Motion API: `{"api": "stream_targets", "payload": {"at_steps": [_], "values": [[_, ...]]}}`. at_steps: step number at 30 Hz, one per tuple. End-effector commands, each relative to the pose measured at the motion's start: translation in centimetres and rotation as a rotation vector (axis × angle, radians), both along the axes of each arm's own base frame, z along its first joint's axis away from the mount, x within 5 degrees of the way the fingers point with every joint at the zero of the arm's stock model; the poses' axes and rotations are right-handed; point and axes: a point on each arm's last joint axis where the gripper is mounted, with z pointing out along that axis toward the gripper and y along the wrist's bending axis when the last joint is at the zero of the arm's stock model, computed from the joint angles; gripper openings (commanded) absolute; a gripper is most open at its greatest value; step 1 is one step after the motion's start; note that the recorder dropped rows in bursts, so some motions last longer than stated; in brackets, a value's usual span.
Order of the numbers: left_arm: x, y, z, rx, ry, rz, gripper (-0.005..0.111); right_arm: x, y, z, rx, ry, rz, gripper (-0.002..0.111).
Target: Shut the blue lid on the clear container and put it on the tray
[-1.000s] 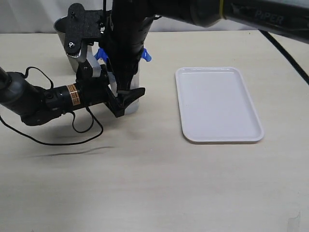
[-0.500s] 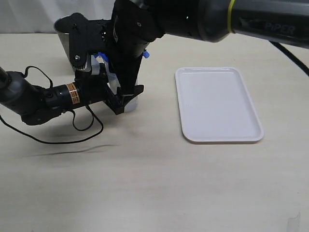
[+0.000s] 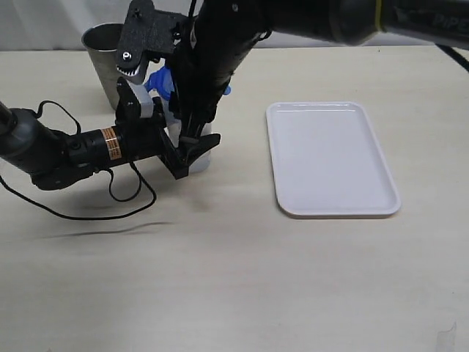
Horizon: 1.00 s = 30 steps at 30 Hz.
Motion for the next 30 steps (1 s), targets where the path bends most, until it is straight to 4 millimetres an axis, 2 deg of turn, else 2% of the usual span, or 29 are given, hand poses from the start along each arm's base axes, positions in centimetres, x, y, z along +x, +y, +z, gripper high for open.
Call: {"api": "stream_targets", "payload": {"at_steps": [1, 7, 10, 13, 17, 20, 24, 26, 30], "values": [[-0.4, -0.2, -0.1, 0.001, -0.005, -0.043, 0.000, -0.1, -0.2, 0.5, 0.075, 0.184, 0.005, 0.057], [-0.5, -0.2, -0.1, 0.004, -0.006, -0.050, 0.000, 0.3, -0.3, 3.6, 0.187, 0.243, 0.024, 0.057], [-0.5, -0.2, -0.1, 0.003, -0.005, -0.048, 0.000, 0.9, -0.4, 5.2, 0.241, 0.227, -0.020, 0.057], [-0.5, -0.2, -0.1, 0.003, -0.005, -0.048, 0.000, 1.8, -1.1, 6.4, 0.311, 0.229, -0.139, 0.057], [-0.5, -0.2, -0.1, 0.003, -0.005, -0.048, 0.000, 3.2, -3.2, 7.6, 0.432, 0.327, -0.429, 0.057], [-0.4, -0.2, -0.1, 0.001, -0.005, -0.042, 0.000, 3.8, -5.3, 7.8, 0.434, 0.383, -0.542, 0.055], [-0.4, -0.1, 0.0, -0.002, -0.004, -0.034, 0.000, 4.2, -7.8, 6.5, 0.393, 0.508, -0.650, 0.046], [-0.3, -0.1, 0.0, -0.004, -0.004, -0.028, 0.000, 4.3, -8.3, 5.8, 0.403, 0.563, -0.686, 0.045], [-0.3, -0.1, 0.0, -0.004, -0.004, -0.028, 0.000, 4.4, -8.2, 4.9, 0.437, 0.580, -0.705, 0.045]]}}
